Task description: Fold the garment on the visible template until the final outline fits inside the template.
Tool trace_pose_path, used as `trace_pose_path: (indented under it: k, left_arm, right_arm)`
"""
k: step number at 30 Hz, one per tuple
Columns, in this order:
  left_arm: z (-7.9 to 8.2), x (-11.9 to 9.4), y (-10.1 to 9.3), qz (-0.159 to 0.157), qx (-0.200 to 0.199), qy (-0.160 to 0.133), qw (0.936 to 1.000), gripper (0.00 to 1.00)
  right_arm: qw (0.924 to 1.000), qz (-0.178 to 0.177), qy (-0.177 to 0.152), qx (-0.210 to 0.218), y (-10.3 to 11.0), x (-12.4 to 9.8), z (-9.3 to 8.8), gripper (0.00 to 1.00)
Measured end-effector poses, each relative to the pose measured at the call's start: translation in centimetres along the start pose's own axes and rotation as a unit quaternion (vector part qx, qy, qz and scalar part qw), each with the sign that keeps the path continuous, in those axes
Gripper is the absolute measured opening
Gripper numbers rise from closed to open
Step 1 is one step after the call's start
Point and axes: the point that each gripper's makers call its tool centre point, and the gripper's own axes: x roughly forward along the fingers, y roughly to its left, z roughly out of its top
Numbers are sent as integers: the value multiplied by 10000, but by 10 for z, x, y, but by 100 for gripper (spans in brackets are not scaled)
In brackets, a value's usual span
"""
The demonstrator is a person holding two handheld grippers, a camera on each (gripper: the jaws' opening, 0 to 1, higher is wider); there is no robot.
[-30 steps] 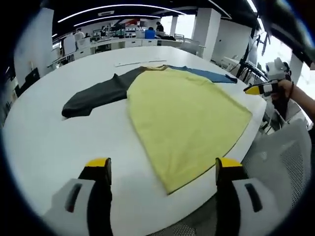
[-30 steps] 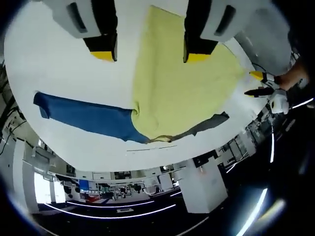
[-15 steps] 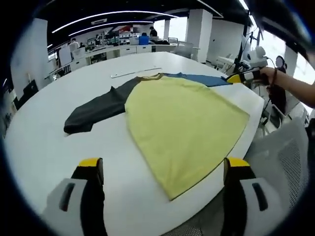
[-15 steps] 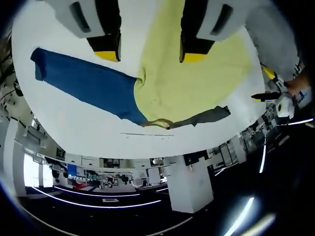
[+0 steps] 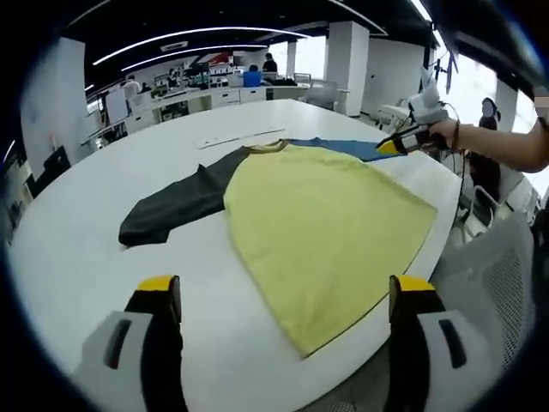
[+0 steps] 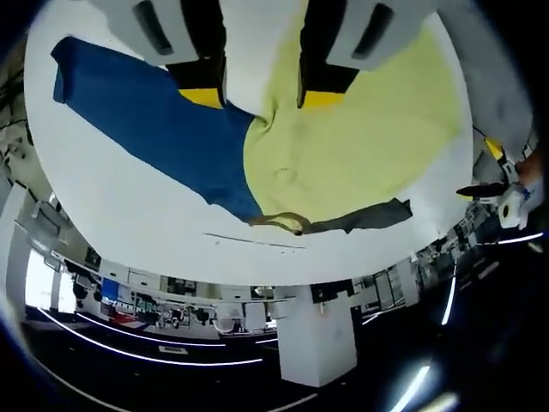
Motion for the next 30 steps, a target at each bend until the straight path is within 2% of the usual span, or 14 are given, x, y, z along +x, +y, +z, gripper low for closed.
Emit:
trace_pose_path:
  k: [8,14,30]
  left_arm:
    - [10,-2,0,-14,-32,-152,9999,97]
    - [14,-3,0,-11,-43,-148,9999,97]
    - [16,-2,2,69,-81,-126,9999,90]
  right_arm:
    - [9995,65,216,-229,-3,22,1,26]
    - [9983,88,411,-400,-7,34,-5,21]
    - [9947,69,655,-789,-11,46,-14,13]
